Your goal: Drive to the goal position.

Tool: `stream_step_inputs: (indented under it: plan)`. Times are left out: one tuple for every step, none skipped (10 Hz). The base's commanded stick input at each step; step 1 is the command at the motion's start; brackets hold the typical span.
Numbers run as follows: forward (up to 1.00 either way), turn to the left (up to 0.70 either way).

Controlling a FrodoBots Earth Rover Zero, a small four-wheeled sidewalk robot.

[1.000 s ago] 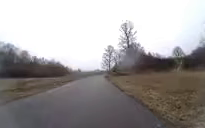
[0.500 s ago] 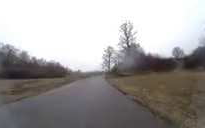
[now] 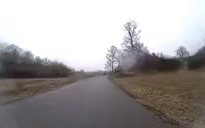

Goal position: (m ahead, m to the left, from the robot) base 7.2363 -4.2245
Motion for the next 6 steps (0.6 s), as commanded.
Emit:
stream_step_inputs:
  plan:
    - [0.70, 0.00]
    - [0.70, 0.00]
    - [0.70, 0.00]
    - [0.70, 0.14]
    - [0.70, 0.31]
    - [0.70, 0.00]
